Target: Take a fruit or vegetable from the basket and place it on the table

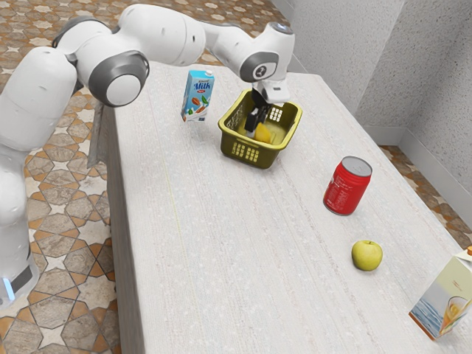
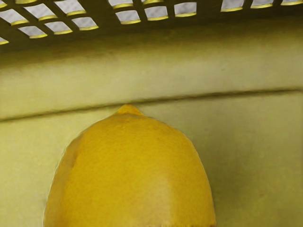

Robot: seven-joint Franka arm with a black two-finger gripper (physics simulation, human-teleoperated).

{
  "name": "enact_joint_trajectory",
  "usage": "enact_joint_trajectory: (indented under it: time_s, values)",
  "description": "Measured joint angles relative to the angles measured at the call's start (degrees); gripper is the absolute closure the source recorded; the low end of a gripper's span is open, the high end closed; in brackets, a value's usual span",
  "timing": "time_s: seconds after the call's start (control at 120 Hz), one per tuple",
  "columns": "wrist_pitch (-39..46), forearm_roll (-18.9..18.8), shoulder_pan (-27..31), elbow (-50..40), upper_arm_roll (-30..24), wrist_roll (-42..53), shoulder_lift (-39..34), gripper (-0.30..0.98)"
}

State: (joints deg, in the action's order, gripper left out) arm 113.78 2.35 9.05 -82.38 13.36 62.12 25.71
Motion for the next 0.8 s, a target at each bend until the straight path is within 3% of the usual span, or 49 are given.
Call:
enact_joint_trajectory:
  time_s: [0.125,0.408,0.642,0.8]
  values:
    - [0.2,-0.1,0.0,0.0,0.0,-0.1,0.0,0.30]
    - [0.8,-0.3,-0.2,0.0,-0.1,-0.4,0.5,0.35]
    - [1.7,-0.6,-0.2,0.4,-0.2,-0.7,-0.1,0.57]
    - [2.2,-0.8,-0.4,0.9,-0.2,-0.9,-0.3,0.58]
